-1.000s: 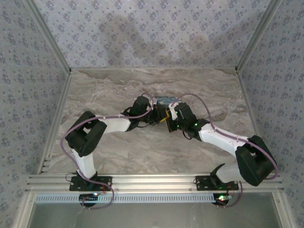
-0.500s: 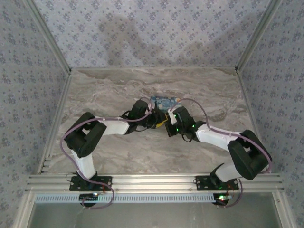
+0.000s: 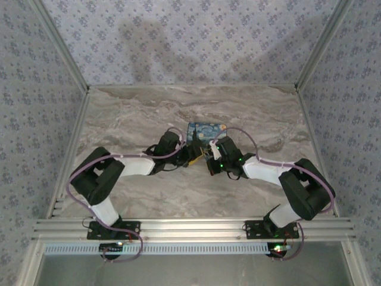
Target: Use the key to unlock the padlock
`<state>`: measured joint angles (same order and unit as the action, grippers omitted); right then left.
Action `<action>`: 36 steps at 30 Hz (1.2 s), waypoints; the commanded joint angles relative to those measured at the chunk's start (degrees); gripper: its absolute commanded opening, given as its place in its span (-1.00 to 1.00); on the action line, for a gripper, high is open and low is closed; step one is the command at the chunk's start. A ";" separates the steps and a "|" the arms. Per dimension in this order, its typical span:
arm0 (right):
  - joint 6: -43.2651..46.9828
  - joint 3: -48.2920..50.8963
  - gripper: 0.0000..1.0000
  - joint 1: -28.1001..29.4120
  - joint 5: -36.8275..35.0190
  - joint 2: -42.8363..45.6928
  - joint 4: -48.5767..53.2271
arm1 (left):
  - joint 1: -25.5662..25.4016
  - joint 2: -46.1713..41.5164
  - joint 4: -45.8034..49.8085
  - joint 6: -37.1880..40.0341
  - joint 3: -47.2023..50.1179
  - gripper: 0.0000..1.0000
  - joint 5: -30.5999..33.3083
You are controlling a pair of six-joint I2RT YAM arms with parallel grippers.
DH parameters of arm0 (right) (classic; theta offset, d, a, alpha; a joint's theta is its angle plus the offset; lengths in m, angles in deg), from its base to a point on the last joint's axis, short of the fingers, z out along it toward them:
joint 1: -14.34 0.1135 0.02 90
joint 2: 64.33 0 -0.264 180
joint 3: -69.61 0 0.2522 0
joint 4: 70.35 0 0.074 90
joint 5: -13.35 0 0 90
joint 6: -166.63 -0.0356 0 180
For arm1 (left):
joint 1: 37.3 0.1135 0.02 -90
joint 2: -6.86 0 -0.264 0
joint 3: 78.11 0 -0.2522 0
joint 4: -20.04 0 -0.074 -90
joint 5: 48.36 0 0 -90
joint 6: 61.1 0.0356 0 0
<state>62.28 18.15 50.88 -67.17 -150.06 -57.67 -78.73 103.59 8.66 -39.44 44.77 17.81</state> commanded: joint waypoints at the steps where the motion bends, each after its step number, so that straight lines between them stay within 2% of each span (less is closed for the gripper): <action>1: 1.58 0.34 -1.00 0.47 0.37 1.51 0.67 | 1.08 -4.03 3.23 3.17 0.79 -0.03 2.39; 9: 4.10 0.09 -1.00 0.82 -1.32 3.10 2.49 | 3.96 -9.28 12.20 8.82 -0.33 0.03 5.98; 17: 5.47 -1.22 -0.97 0.80 -1.83 0.94 3.91 | 5.88 -10.50 20.77 14.93 -4.46 0.05 9.07; 36: 8.46 -4.05 -0.92 0.73 -2.62 -2.17 5.83 | 7.99 -0.01 25.91 22.80 -16.00 0.18 9.97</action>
<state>69.43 15.81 51.25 -68.94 -151.61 -53.21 -70.92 102.08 32.66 -18.87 31.22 27.30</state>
